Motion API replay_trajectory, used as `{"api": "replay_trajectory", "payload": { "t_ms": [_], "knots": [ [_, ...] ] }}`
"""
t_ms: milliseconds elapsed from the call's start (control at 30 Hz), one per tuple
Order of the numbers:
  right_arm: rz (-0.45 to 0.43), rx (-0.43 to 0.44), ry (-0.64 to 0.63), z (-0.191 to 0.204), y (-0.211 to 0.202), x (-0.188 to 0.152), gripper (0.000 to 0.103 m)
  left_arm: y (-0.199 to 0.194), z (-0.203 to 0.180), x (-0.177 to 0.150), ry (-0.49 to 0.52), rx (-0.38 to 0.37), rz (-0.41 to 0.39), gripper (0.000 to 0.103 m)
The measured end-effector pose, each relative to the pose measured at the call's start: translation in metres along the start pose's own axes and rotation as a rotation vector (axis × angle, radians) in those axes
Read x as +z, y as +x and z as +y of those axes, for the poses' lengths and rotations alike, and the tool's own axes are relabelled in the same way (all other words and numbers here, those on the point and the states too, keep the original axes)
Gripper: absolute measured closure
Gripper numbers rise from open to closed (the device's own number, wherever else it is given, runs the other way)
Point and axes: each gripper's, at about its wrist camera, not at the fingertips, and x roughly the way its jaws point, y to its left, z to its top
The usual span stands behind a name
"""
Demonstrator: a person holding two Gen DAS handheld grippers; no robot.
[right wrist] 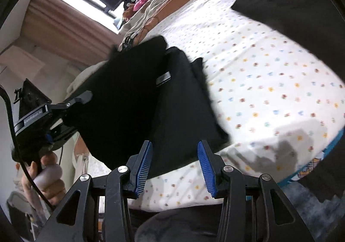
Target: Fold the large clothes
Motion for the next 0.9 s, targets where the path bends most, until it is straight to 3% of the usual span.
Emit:
{"api": "replay_trajectory", "payload": {
  "t_ms": [33,133,233,333,533,600,667,767,900],
  "knots": [
    [-0.005,-0.002,0.010,-0.002,-0.002,0.001,0.056,0.006,-0.006,-0.001,0.018,-0.016,0.016,0.062],
    [-0.022,0.007,0.031,-0.004,-0.007,0.005,0.030,0.005,-0.014,-0.001,0.052,-0.101,0.019,0.043],
    [-0.041,0.031,0.035,-0.001,-0.013,0.007,0.026,-0.009,-0.007,0.000,0.055,-0.096,-0.011,0.021],
    [-0.035,0.070,0.024,0.008,-0.006,0.014,0.024,-0.029,0.019,-0.002,0.026,-0.041,-0.064,0.020],
    [0.009,0.069,0.001,0.022,0.033,0.021,0.022,-0.049,0.077,-0.016,-0.118,0.065,-0.077,0.020],
    [0.021,0.053,-0.002,0.022,0.044,0.020,0.032,-0.061,0.098,-0.031,-0.149,0.098,-0.081,0.020],
    [0.048,0.045,-0.004,0.020,0.058,0.017,0.077,-0.068,0.116,-0.041,-0.173,0.124,-0.078,0.020],
    [0.039,0.070,-0.002,0.017,0.060,0.015,0.090,-0.072,0.137,-0.050,-0.204,0.156,-0.063,0.020],
    [-0.008,0.132,0.022,0.012,0.047,0.015,0.093,-0.065,0.159,-0.062,-0.244,0.187,-0.039,0.021]
  ]
}}
